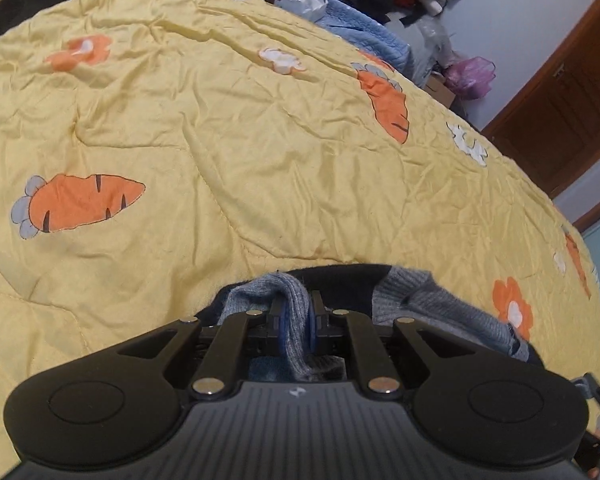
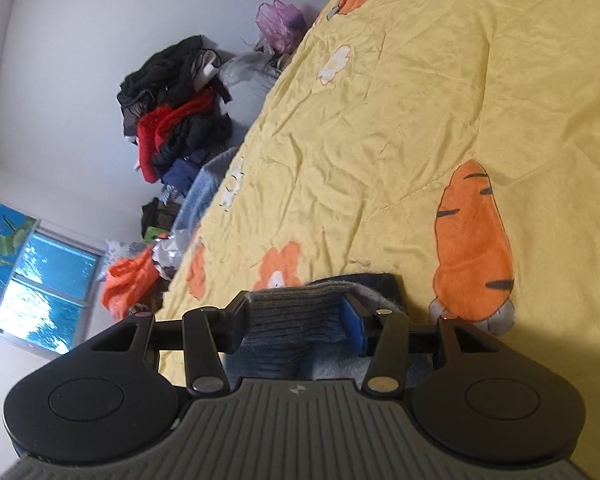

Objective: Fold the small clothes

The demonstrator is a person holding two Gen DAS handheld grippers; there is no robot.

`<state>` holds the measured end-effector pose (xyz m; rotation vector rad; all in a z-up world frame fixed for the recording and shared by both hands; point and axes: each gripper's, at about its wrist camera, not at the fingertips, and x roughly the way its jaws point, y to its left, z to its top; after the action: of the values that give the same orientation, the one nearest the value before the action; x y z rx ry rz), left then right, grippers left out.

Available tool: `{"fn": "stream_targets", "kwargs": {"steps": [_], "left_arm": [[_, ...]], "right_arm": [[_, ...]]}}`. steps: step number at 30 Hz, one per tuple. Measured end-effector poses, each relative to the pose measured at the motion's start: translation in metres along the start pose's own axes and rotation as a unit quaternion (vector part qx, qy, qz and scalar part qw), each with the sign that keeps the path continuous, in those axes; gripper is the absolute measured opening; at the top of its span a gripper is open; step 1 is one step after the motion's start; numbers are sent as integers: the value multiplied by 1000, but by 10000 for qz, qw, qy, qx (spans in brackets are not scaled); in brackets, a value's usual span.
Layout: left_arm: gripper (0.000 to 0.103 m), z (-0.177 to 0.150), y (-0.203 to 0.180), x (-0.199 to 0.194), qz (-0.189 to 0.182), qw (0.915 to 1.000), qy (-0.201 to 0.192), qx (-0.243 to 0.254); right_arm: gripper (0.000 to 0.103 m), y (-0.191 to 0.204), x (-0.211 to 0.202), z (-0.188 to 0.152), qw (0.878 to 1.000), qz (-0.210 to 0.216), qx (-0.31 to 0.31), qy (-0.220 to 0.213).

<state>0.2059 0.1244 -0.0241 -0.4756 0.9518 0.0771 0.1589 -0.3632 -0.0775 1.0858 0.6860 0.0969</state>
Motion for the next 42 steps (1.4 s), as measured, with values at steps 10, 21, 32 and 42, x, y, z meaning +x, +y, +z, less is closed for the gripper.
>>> {"fn": "stream_targets", "kwargs": {"steps": [10,21,32,42], "left_arm": [[13,11,12,-6,-186,9988,84,-447],[71,22,11,-37,290,9964,-782,-128],[71,-26,-33,-46,224,9635,-881,2520],[71,-36,-49,-1,1217,9381,-830,3136]], "right_arm": [[60,7,-1,5,9985,-184,-374,-343],[75,64,5,-14,9769,-148,-2131,34],[81,83,2,-52,9545,-876,-2849,10],[90,132,17,-118,9140,-532,-3928,861]]}}
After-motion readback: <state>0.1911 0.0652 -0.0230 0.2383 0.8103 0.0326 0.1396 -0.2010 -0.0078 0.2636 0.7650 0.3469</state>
